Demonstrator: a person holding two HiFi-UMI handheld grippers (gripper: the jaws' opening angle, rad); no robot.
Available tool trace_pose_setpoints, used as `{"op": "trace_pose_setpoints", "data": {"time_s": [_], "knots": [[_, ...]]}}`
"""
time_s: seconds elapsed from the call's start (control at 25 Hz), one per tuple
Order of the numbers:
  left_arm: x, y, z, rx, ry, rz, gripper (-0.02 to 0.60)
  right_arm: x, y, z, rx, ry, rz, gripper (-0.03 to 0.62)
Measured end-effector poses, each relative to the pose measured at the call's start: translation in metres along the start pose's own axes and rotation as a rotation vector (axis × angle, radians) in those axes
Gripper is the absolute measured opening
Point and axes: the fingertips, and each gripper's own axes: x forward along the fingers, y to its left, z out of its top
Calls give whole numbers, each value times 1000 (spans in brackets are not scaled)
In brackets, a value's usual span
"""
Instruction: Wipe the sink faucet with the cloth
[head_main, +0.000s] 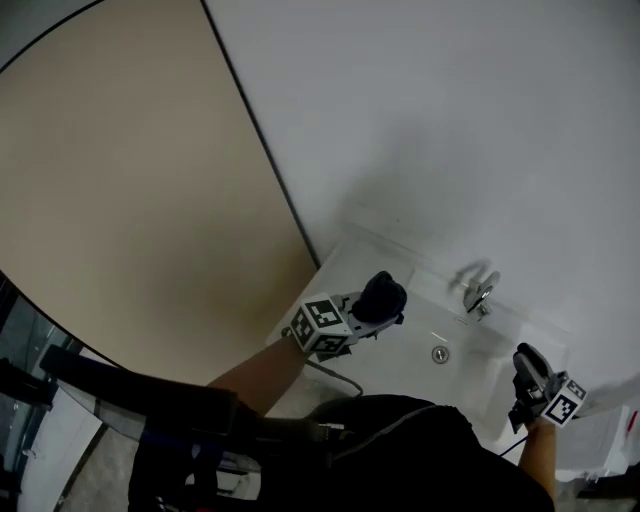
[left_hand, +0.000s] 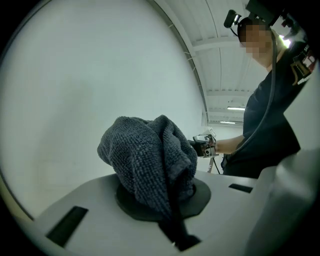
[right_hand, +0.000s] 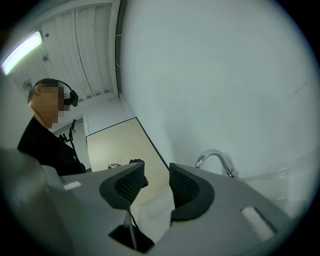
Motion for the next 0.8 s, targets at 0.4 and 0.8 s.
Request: {"op": "trace_pose_setpoints", "data": {"time_s": [0.4,0.8], "knots": [[23,-18,-12,-160,-139,55,21,2,-25,-11,104,-51,-75,6],[62,-28,-2,-120,-165,-51,21,-15,-35,-19,85,-64,-146,2]]}}
